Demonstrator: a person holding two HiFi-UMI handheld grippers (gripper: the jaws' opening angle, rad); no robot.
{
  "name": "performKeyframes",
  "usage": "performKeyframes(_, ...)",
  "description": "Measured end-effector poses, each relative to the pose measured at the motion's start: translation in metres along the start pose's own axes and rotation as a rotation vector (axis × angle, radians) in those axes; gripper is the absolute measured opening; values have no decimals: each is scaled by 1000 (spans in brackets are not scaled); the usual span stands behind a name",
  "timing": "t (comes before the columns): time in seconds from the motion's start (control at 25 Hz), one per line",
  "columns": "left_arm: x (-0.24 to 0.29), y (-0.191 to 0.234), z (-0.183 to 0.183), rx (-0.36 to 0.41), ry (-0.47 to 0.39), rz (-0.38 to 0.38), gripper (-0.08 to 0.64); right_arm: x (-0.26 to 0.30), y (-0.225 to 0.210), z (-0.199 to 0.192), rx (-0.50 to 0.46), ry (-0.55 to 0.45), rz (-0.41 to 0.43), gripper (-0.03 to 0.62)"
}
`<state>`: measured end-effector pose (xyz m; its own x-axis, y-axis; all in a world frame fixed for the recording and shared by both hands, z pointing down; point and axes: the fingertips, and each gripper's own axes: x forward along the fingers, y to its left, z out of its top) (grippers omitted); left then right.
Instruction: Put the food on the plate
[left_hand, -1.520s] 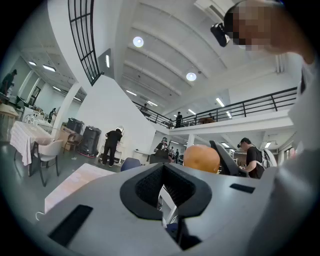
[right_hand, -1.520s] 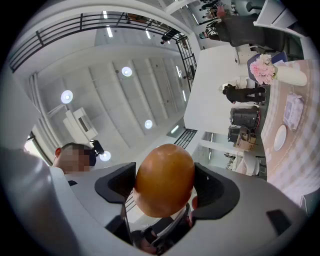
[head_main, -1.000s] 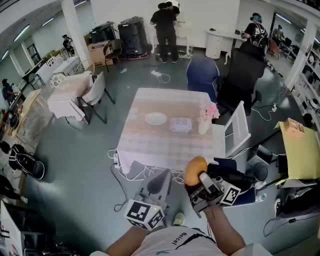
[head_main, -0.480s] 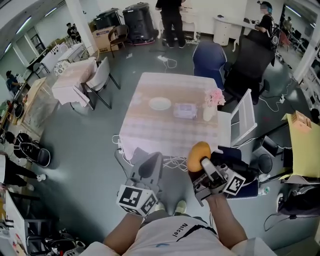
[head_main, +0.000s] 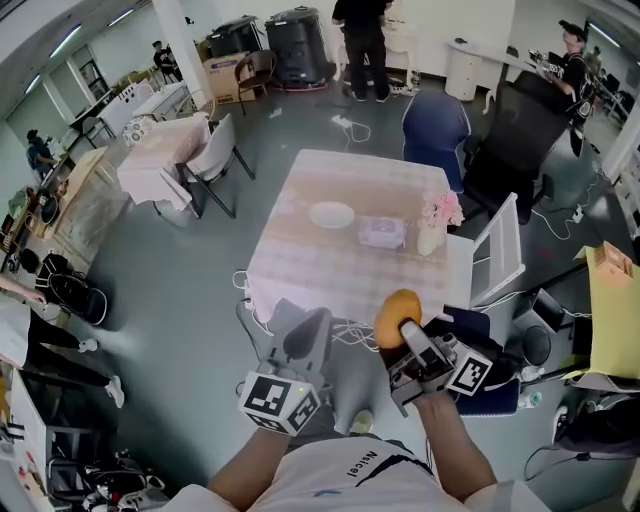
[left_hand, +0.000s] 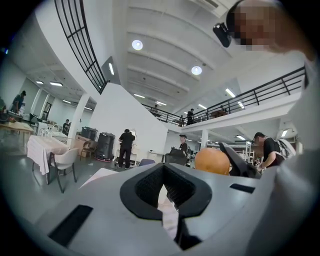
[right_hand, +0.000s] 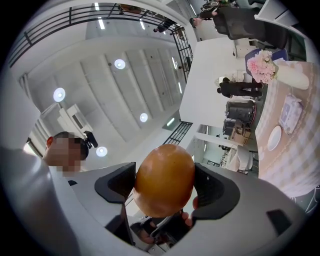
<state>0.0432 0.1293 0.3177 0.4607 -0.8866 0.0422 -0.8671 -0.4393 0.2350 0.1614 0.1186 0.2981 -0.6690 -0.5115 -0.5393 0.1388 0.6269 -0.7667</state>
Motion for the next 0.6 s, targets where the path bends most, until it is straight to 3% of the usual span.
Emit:
performKeyframes(0.32,27,45,2,-6,-1,5,5,39,-40,-3,-21,38,-33,356)
performKeyframes(0.6,73,112,4,0,18,-33,5,92,-102,-2,-70,51,-101,356)
